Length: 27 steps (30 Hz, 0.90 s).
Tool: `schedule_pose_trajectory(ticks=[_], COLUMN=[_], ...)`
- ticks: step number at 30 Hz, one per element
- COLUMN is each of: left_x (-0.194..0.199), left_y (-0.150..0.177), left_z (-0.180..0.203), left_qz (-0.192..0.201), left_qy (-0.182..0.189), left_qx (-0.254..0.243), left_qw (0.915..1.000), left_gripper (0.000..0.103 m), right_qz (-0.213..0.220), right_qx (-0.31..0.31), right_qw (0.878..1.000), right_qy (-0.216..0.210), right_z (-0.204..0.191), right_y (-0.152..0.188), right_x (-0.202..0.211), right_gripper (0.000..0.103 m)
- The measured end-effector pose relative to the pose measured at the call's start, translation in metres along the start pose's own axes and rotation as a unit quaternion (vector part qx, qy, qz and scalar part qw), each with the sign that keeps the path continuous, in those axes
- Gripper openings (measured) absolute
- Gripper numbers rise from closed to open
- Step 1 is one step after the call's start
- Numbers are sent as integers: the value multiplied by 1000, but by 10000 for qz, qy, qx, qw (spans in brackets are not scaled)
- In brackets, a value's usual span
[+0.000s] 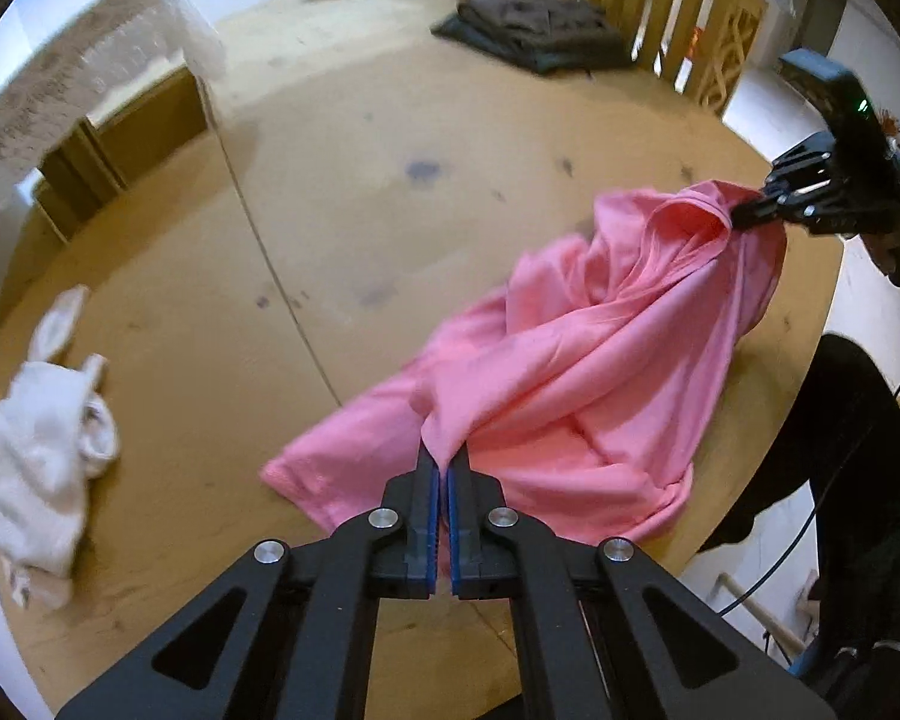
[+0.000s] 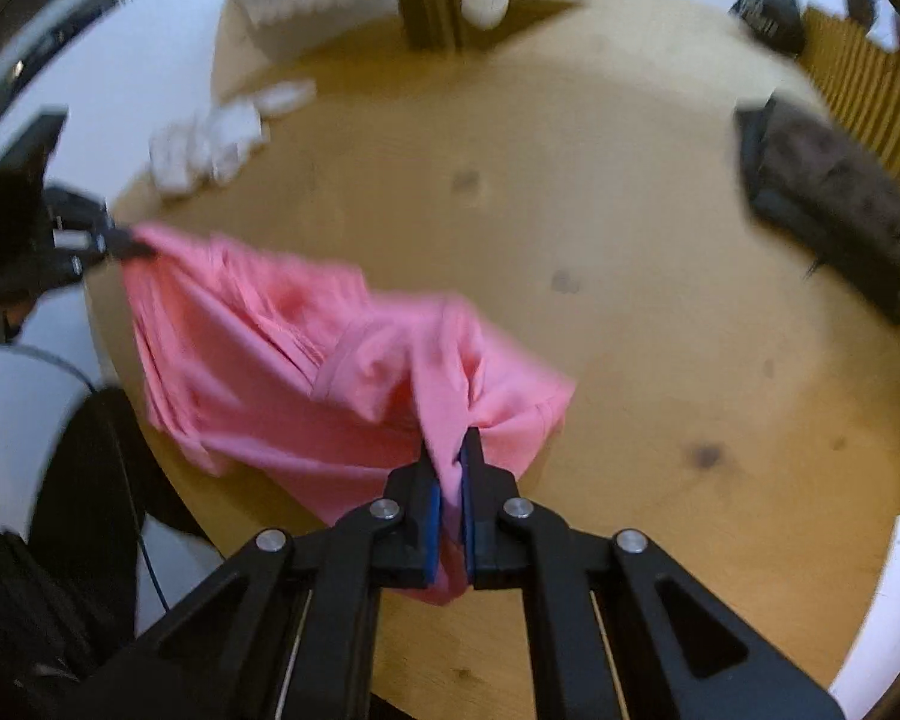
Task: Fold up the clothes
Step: 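Lift the pink shirt high with both grippers to shake it out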
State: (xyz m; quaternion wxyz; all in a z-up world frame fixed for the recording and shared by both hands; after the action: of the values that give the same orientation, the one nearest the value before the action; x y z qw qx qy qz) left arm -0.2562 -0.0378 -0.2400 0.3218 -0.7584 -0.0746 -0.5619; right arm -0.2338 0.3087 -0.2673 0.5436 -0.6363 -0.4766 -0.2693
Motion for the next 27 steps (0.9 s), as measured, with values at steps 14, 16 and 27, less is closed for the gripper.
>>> schedule_pose_trajectory(ticks=[14,16,27], left_x=[269,311,467], left_y=[-116,-130,-166], left_z=[-74,-80,-59], left_qz=[1597,1778,2223], left_qy=[-1988,-2278,-3215], left_qx=[-212,-280,-673], left_qw=[9667,9569,9180], left_gripper=[1,1,1], right_qz=[2753,3056,3940], right_qx=[-36,32,217], right_qw=[9612,9519,9165], right_qy=[189,247,655], right_z=[-92,-108,-173], right_y=[-159,-169,-163], right_x=[267,305,470], right_gripper=[4,4,3])
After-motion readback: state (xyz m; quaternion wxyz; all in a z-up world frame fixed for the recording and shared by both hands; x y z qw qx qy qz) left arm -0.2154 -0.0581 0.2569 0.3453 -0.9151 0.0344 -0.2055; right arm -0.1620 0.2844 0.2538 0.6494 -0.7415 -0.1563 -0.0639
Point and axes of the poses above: each gripper's, at about its wrist camera, not at the fingertips, and x roughly against the way its jaws point, z to its right, y to its underside, the point moved 10 cm from there along -x, roughly the way its jaws point, and after that the axes turned 15 degrees about -x, right-handed, at the moved point
